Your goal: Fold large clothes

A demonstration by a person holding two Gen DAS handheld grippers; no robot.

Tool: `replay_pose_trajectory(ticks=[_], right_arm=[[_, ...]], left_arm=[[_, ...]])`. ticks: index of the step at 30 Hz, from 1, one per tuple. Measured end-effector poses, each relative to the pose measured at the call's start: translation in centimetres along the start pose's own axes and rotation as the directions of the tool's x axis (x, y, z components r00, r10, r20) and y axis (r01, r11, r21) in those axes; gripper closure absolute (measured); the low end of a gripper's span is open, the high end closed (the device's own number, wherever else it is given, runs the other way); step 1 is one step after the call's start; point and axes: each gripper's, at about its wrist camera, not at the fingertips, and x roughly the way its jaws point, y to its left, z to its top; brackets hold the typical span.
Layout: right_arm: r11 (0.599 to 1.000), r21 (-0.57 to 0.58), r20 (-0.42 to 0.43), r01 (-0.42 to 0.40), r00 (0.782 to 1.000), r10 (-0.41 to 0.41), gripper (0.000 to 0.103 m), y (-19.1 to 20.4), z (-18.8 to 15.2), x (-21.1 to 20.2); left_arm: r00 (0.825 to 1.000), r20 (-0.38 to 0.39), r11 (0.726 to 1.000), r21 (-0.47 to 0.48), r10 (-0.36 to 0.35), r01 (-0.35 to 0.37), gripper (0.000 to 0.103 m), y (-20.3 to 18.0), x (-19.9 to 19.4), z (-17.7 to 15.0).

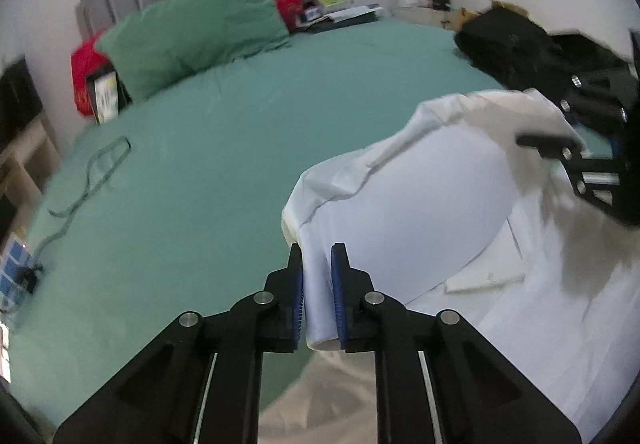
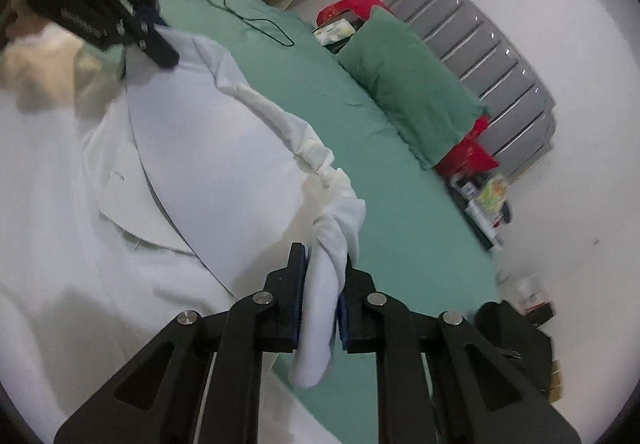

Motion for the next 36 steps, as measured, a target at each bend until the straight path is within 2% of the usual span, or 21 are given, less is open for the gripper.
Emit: replay_pose_trajectory(ticks=[4, 9, 16, 20, 22, 23, 25, 27, 28, 29, 31, 33, 35, 36], right_arm=[[0.993, -0.103, 0.064, 0.059, 0.997, -0.052, 0.084, 2.4, -2.3, -2.6], [0.983, -0.183, 0.064, 0.03, 0.998, -0.019, 0.081, 3.7, -4.2, -5.5], [0.978, -0.178, -0.025, -0.111, 0.994, 0.108, 0.081, 3.4, -6.7, -9.0], [0.967, -0.226, -0.098, -0.121, 0.99, 0.101, 0.079, 4.2, -8.5, -11.2], [0.971, -0.198, -0.114, -0.134, 0.987, 0.113, 0.076, 3.9, -9.1, -12.9], [0.976, -0.165, -0.126, -0.145, 0.984, 0.125, 0.074, 3.6, -9.4, -13.9], [0.98, -0.089, -0.138, -0.179, 0.977, 0.165, 0.072, 2.9, -10.0, -15.5], [0.975, 0.04, -0.116, -0.218, 0.968, 0.221, 0.07, 1.9, -9.8, -17.1], [0.956, 0.154, -0.076, -0.251, 0.961, 0.265, 0.065, 0.8, -9.4, -17.9], [0.936, 0.221, -0.043, -0.273, 0.956, 0.289, 0.056, 0.5, -9.1, -18.3], [0.853, 0.386, 0.06, -0.352, 0.932, 0.357, 0.043, -0.7, -7.2, -18.1], [0.784, 0.478, 0.118, -0.397, 0.913, 0.39, 0.041, -0.6, -5.4, -17.0], [0.736, 0.538, 0.135, -0.41, 0.904, 0.405, 0.041, 0.4, -3.5, -14.9], [0.725, 0.559, 0.132, -0.402, 0.907, 0.401, 0.041, 1.2, -2.6, -13.9]], left_arm=[[1.0, 0.021, 0.998, 0.061, 0.009, -0.01, 0.087, -1.5, -2.4, -1.9], [0.999, 0.013, 0.999, 0.03, -0.03, 0.03, 0.086, -1.4, -5.6, -4.2], [0.997, -0.002, 0.997, 0.013, -0.081, 0.081, 0.086, -3.0, -10.2, -6.3], [0.994, -0.031, 0.994, 0.028, -0.105, 0.106, 0.086, -4.2, -12.7, -8.5], [0.992, -0.058, 0.993, 0.016, -0.113, 0.114, 0.077, -4.3, -13.5, -9.5], [0.991, -0.064, 0.993, 0.007, -0.12, 0.121, 0.071, -4.3, -14.1, -10.0], [0.989, -0.063, 0.991, -0.024, -0.135, 0.134, 0.069, -4.0, -15.5, -11.1], [0.985, -0.062, 0.985, -0.076, -0.16, 0.155, 0.066, -3.5, -17.1, -12.2], [0.985, -0.054, 0.982, -0.104, -0.166, 0.159, 0.064, -3.2, -17.7, -12.5], [0.984, -0.04, 0.976, -0.147, -0.171, 0.164, 0.062, -2.6, -18.5, -12.9], [0.983, -0.021, 0.964, -0.204, -0.181, 0.173, 0.061, -2.1, -19.4, -13.4], [0.986, -0.01, 0.953, -0.259, -0.167, 0.159, 0.06, -1.6, -20.0, -13.5], [0.988, -0.001, 0.941, -0.305, -0.155, 0.147, 0.059, -1.3, -20.4, -13.5], [0.988, 0.004, 0.933, -0.328, -0.155, 0.148, 0.059, -1.1, -20.4, -13.2]])
